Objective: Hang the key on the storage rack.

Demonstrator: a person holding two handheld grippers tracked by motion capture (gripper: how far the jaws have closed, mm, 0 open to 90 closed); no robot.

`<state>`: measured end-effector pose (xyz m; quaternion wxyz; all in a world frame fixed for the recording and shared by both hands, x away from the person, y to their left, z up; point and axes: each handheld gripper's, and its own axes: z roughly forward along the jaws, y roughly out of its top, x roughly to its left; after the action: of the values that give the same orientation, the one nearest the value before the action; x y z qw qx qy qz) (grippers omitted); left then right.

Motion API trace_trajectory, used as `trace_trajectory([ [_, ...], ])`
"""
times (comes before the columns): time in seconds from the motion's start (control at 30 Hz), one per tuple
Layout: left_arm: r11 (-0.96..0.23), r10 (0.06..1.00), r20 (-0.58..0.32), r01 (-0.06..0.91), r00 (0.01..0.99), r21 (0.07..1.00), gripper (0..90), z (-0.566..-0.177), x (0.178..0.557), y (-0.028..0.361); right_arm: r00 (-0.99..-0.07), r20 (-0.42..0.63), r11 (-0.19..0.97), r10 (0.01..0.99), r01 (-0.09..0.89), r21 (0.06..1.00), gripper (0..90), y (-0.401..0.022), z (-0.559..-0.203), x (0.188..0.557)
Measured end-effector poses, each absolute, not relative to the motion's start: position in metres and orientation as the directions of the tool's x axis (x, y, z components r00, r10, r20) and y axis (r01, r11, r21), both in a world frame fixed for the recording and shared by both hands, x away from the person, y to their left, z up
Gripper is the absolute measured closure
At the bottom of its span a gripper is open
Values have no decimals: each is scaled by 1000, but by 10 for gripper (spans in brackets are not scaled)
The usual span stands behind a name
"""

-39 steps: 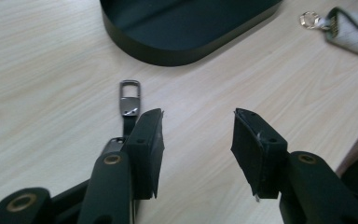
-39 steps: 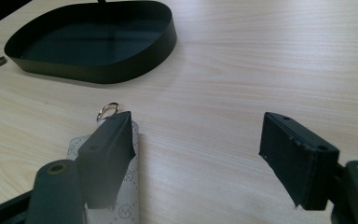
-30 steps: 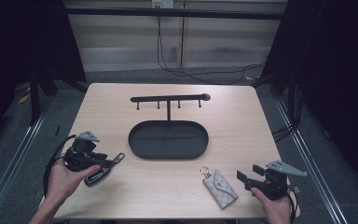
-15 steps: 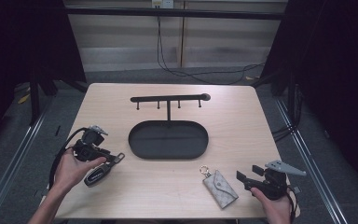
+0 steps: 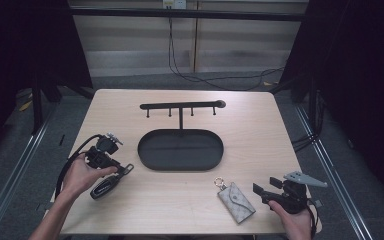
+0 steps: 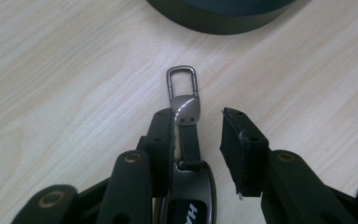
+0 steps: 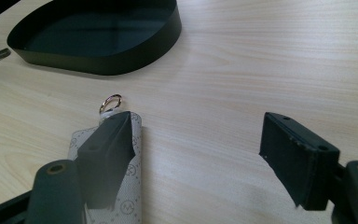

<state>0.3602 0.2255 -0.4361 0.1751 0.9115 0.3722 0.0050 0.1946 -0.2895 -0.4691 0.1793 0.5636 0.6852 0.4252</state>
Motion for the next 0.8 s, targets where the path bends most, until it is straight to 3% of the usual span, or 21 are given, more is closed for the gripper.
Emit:
trace_trajectory([
  [0.8,-714,672,-98,678,734,174,703,-459,379,207,-305,239,4,922,623,782,253,-290,-470,195],
])
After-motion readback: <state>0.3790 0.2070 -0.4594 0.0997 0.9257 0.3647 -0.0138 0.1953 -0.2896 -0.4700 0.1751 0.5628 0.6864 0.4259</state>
